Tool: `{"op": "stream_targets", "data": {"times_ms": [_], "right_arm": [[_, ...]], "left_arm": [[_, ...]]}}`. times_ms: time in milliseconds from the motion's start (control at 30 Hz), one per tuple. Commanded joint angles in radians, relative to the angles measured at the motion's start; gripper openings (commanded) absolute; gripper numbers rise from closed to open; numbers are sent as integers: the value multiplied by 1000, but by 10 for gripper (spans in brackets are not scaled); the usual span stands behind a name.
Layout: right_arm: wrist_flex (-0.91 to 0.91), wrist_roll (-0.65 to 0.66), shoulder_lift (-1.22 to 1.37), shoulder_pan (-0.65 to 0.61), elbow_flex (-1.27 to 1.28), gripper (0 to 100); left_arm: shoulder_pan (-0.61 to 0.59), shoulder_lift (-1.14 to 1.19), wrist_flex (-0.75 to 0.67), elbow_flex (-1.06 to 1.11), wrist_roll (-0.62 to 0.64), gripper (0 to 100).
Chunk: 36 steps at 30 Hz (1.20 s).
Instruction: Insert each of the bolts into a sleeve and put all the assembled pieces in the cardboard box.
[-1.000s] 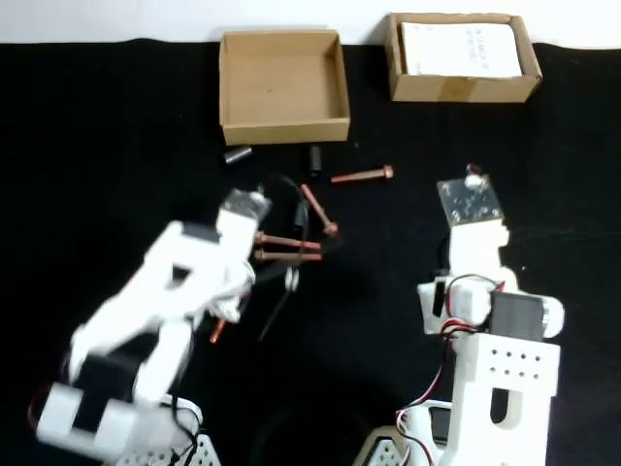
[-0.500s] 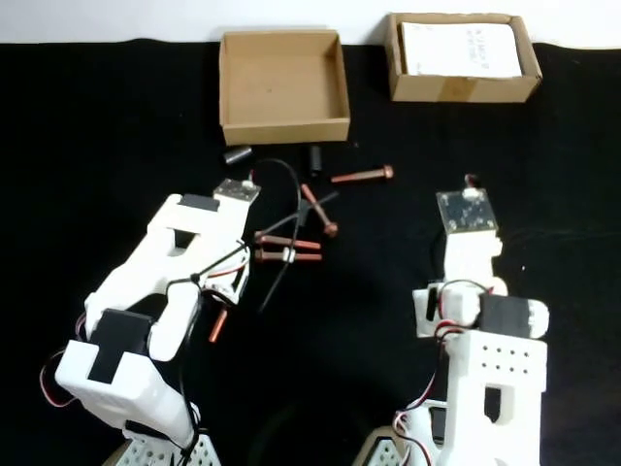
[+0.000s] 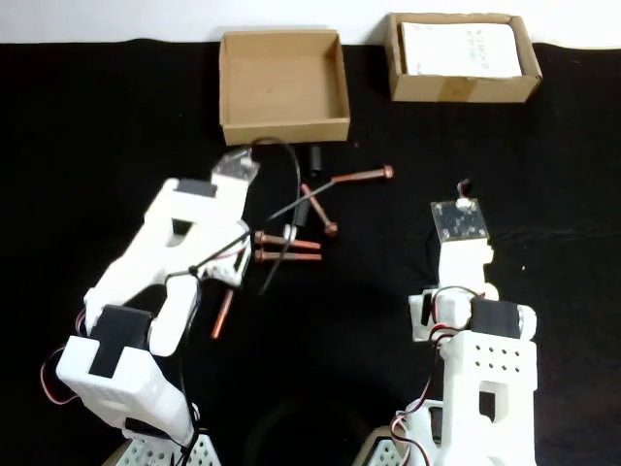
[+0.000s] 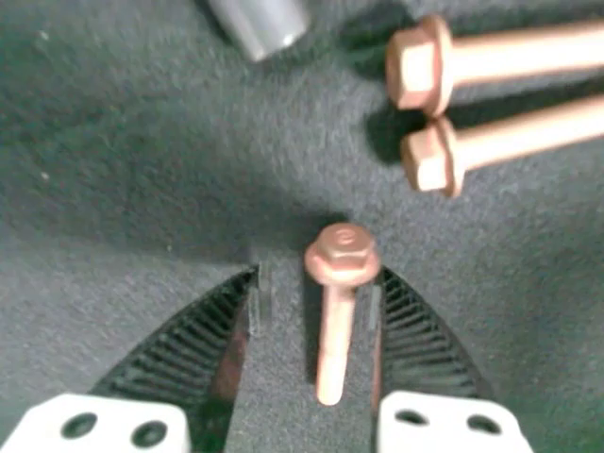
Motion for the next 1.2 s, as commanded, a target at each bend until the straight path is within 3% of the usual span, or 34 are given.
{"op": "stream_targets", "data": {"times_ms": [0,267,400,533,767,1033,1167], "right_arm": [[-18,-5,-7,4,1,7],[-18,-5,-5,4,2,7],[-18,-5,-5,4,2,7],[-18,-5,-5,4,2,7],[45,-5,-8,4,-19,7],[337,-5,-88,4,-275,7],[352,-31,-326,-15,-314,7]], "left_arm": [[-1,15,8,-39,3,184],[-1,162,32,-91,15,180],[5,188,6,-114,87,118],[59,203,9,-108,81,9],[84,163,11,-114,80,8],[163,-407,-26,68,75,8],[159,-774,-87,254,-44,8]]}}
